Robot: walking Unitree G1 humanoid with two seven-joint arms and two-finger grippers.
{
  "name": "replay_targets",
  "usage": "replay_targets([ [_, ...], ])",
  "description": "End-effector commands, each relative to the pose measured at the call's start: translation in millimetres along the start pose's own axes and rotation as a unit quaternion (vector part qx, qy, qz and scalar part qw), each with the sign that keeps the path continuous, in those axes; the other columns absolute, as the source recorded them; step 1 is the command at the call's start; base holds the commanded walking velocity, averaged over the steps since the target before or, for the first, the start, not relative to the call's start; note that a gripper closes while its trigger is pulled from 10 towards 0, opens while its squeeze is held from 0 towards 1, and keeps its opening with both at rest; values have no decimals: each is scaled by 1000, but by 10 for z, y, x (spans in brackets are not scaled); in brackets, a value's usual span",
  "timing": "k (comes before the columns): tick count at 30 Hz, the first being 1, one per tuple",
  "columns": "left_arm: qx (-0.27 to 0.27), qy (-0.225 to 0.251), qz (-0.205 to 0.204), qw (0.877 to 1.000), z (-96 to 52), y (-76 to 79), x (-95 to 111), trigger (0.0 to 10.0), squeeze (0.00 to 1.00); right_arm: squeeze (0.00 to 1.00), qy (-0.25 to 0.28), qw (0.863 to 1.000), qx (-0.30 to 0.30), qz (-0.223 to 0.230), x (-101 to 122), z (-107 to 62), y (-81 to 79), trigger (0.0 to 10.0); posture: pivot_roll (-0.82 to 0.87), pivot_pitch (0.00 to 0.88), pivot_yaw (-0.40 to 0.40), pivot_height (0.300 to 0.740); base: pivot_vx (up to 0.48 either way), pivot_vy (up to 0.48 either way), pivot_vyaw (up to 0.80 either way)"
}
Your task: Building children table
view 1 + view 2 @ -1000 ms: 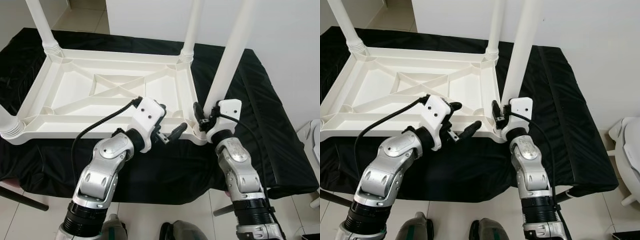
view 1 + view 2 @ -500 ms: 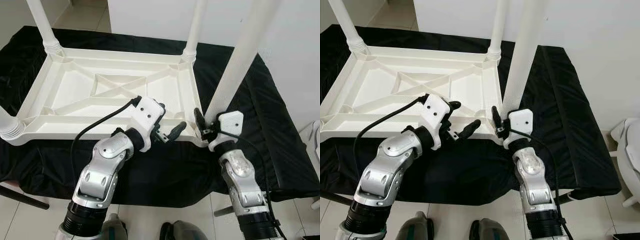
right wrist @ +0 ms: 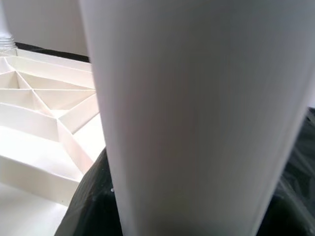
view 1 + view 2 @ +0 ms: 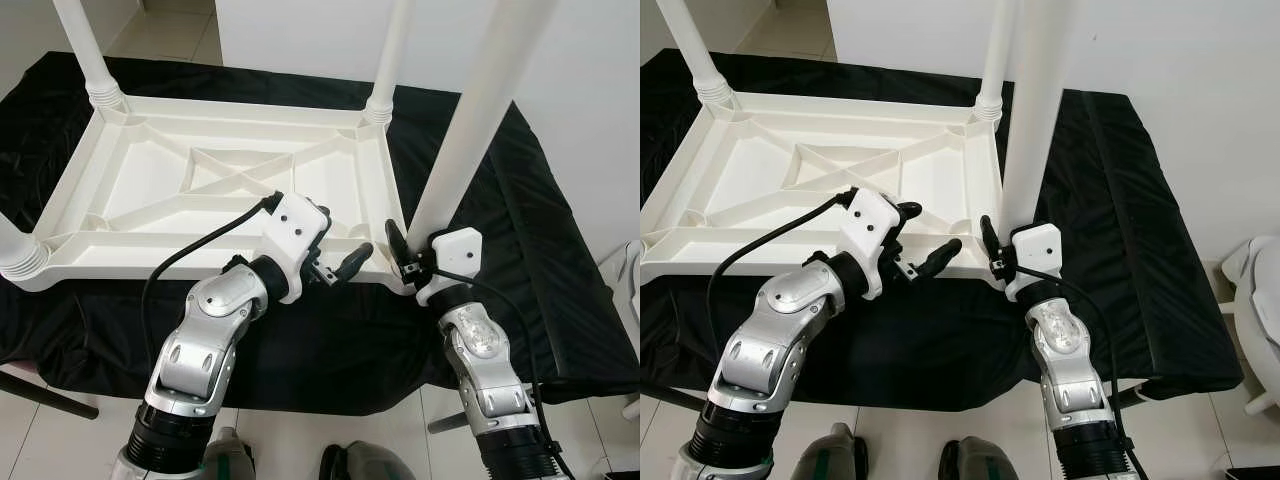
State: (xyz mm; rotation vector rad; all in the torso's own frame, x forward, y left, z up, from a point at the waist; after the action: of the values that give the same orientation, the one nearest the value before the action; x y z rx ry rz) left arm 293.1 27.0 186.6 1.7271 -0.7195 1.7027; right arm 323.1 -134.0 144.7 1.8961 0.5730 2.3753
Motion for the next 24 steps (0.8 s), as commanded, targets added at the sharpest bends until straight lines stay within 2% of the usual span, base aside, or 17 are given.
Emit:
replay_targets([
  [1,38,3,-3,999,-1,-77,-3,10000,0,0,-100,994,-10,48,-438,-118,2,10000,5,57,-44,740,0,0,0],
  [2,38,3,-3,999,-1,-77,-3,10000,0,0,-100,994,-10,48,-438,-118,2,10000,5,57,-44,740,0,0,0],
  [4,37,3,-1,999,-1,-80,3,10000,0,0,-135,984,-38,107,-545,-81,76,10000,6,55,-41,740,0,0,0],
  [5,37,3,-1,999,-1,-80,3,10000,0,0,-135,984,-38,107,-545,-81,76,10000,6,55,-41,740,0,0,0],
  [6,37,3,-1,999,-1,-81,4,10000,0,0,-144,980,-46,126,-573,-71,93,10000,6,55,-41,740,0,0,0],
  [12,37,3,0,999,-1,-81,5,10000,0,0,-147,979,-48,131,-587,-64,99,10000,6,55,-41,740,0,0,0],
  [15,37,3,0,999,-6,-81,8,10000,0,0,-157,975,-51,150,-628,-79,79,10000,13,59,-40,740,0,0,0],
  [24,37,1,0,999,-19,-79,4,10000,0,0,-153,979,-44,128,-607,-85,50,10000,13,60,-37,740,0,0,0],
])
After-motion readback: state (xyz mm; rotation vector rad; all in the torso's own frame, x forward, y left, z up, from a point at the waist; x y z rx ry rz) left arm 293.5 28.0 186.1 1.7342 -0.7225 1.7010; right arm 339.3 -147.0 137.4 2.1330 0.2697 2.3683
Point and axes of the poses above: a point about 5 cm out from each wrist's last joint towards the gripper, its own z axis pointing out of the wrist towards the gripper, its own x axis along the axis of the wrist's last joint, y = z × x, the point moved 5 cm from there along z, pointing out of the wrist towards the gripper, and after that the axes turned 11 degrees about -z, right-handed, at the moved point
